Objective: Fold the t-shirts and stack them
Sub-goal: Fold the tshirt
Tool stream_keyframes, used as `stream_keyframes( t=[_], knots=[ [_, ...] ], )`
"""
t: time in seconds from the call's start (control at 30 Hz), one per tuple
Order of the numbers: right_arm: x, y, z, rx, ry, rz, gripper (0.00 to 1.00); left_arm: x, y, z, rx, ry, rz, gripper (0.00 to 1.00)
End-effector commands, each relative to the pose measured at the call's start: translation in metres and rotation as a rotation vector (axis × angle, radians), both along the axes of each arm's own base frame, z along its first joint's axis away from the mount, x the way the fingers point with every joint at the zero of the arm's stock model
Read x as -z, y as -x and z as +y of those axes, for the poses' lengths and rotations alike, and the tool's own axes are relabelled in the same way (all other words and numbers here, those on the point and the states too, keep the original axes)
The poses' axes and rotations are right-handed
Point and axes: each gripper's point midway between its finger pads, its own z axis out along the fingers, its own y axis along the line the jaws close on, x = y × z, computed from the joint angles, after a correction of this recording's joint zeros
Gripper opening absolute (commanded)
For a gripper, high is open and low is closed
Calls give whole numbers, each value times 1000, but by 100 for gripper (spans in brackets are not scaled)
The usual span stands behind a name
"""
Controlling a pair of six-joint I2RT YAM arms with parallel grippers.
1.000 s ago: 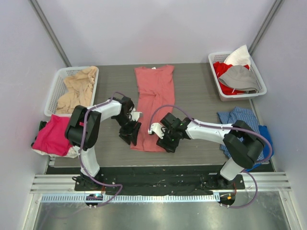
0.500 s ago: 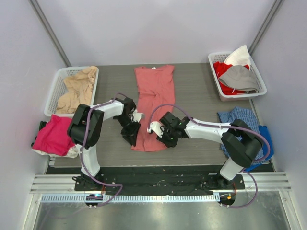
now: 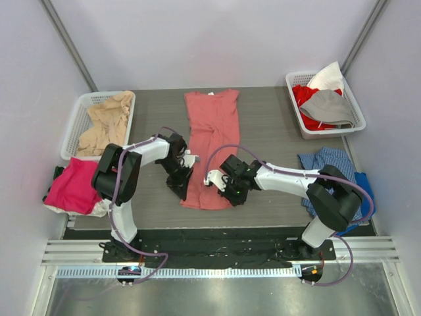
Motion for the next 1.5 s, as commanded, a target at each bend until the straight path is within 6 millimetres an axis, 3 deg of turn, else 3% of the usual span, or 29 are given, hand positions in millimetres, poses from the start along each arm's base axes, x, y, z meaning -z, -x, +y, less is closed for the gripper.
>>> stream_keyframes(
  t=[0.0, 0.23, 0.47, 0.7, 0.9, 1.03, 1.13, 1.33, 1.47],
  knots=[
    [-25, 26, -6, -65, -4, 37, 1, -32, 7, -7, 68, 94, -44, 0],
    [-45, 36, -6, -100, -12, 12, 1, -59, 26, -12, 123, 148, -63, 0],
    [-64, 11, -4, -70, -14, -113, 1, -80, 7, -19, 128, 160, -160, 0],
    [-89, -27, -13, 5, -4, -252, 1, -80, -36, -14, 75, 143, -278, 0],
    [-101, -75, -29, 90, 4, -309, 1, -78, -75, -6, 29, 127, -352, 0],
    [-102, -110, -35, 138, 12, -321, 1, -70, -112, -10, 16, 110, -367, 0],
    [-96, -129, -34, 146, 26, -319, 1, -77, -143, -17, 6, 124, -403, 0],
    [-83, -155, -23, 138, 50, -311, 1, -75, -181, -30, -1, 133, -419, 0],
    [-85, -177, -20, 148, 52, -329, 1, -67, -195, -33, -3, 127, -419, 0]
  ],
)
